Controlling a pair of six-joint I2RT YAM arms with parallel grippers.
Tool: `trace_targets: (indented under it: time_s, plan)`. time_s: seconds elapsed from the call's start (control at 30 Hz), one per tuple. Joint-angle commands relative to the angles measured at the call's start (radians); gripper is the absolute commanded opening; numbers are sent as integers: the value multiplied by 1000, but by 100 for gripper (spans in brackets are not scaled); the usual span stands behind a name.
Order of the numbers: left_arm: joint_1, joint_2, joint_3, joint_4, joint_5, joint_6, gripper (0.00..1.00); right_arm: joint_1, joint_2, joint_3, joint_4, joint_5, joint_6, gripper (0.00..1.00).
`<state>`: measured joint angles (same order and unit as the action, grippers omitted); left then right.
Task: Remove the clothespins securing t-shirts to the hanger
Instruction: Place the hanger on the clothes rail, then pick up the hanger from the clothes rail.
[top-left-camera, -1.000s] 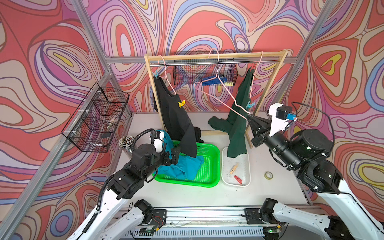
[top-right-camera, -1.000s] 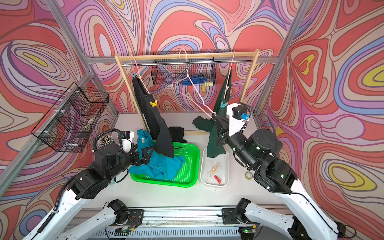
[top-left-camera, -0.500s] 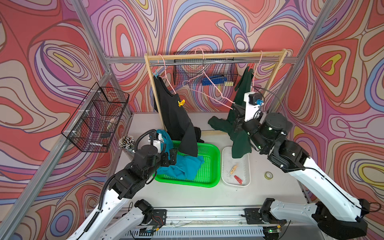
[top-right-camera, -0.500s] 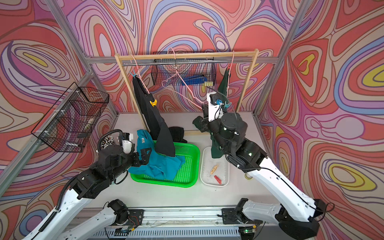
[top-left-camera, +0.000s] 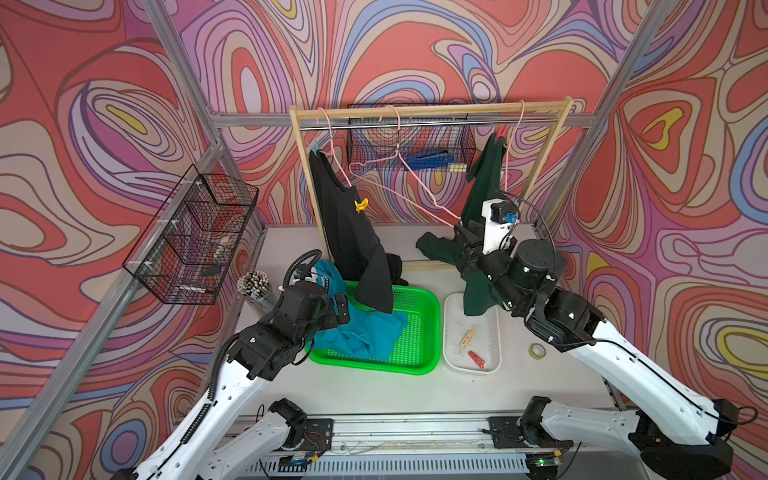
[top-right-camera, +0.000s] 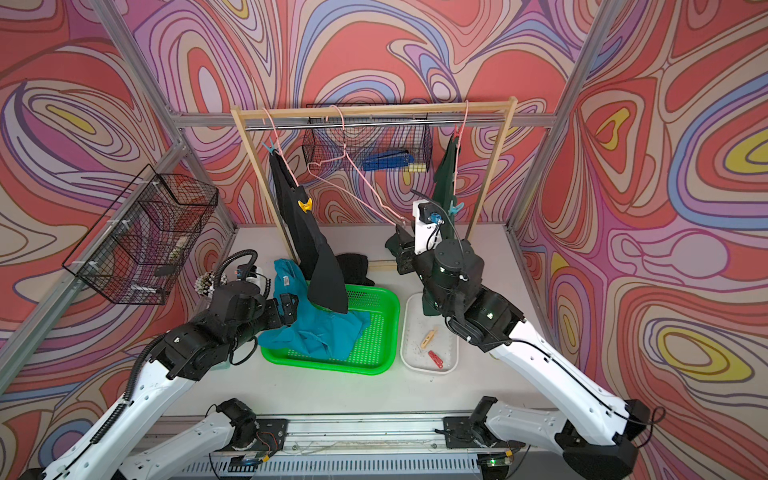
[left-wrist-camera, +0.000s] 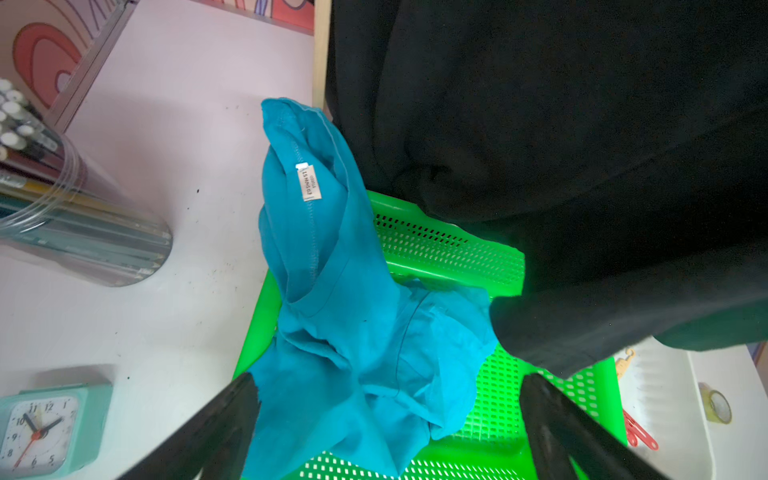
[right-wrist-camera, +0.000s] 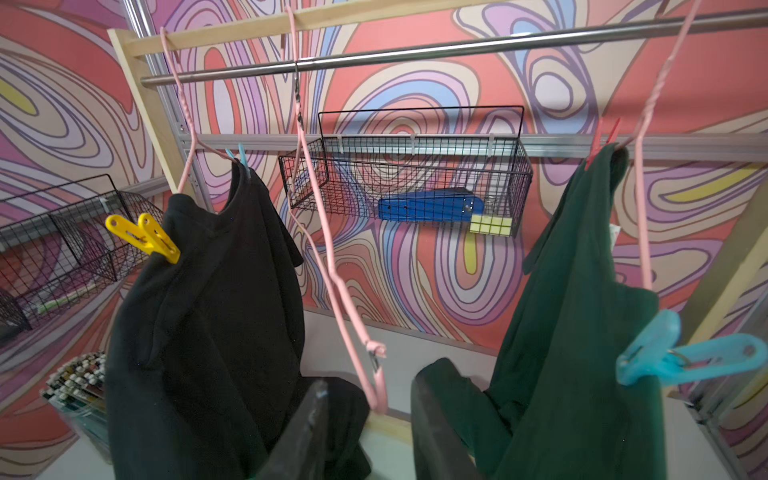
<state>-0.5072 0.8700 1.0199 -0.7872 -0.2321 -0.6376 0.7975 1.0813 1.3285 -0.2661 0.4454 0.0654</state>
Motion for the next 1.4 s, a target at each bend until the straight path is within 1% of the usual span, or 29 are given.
trace_targets:
  time_s: [0.0, 0.07, 0.13, 0.17, 0.23, 0.33, 0.47, 0.57, 0.63, 0.7, 0.83, 0.93, 0.97, 1.1, 1.27, 1.37]
  plan:
    - [107, 58, 18, -66, 71, -90, 100, -2, -59, -34, -56, -24, 37, 46]
    - [185, 86, -5, -39, 148, -123, 100, -2, -94, -57, -88, -25, 43, 48]
    - [234, 106, -42, 16, 194, -165, 100, -1, -136, -91, -103, -24, 45, 55]
    - [244, 116, -53, 42, 199, -179, 100, -1, -153, -108, -106, -24, 46, 58]
    - [249, 153, -62, 91, 190, -192, 99, -1, -180, -133, -119, -26, 43, 71]
    - [258, 250, -22, 118, 190, -187, 99, -2, -193, -144, -158, -50, 30, 79]
    - [274, 396, 59, 120, 195, -170, 97, -2, -203, -172, -183, -93, 35, 80]
    - [301, 477, 69, 152, 220, -189, 94, -1, -220, -209, -179, -119, 52, 80]
    - [326, 507, 51, 189, 243, -224, 91, -1, -226, -221, -189, -133, 52, 80]
    - [331, 512, 27, 228, 231, -243, 88, -2, -225, -206, -224, -129, 42, 80]
    - [332, 541, 12, 272, 200, -260, 88, -2, -225, -164, -295, -118, 6, 80]
    - [330, 597, 20, 294, 211, -260, 89, -2, -241, -168, -308, -108, -12, 80]
    - [332, 620, 26, 300, 219, -261, 87, -2, -251, -177, -308, -105, -14, 80]
    - [331, 659, 39, 319, 221, -263, 76, -2, -283, -215, -292, -113, -1, 80]
    - [331, 627, 12, 342, 177, -277, 64, -1, -292, -224, -288, -144, 26, 80]
    - [330, 601, -10, 356, 152, -279, 45, -1, -300, -219, -296, -152, 40, 80]
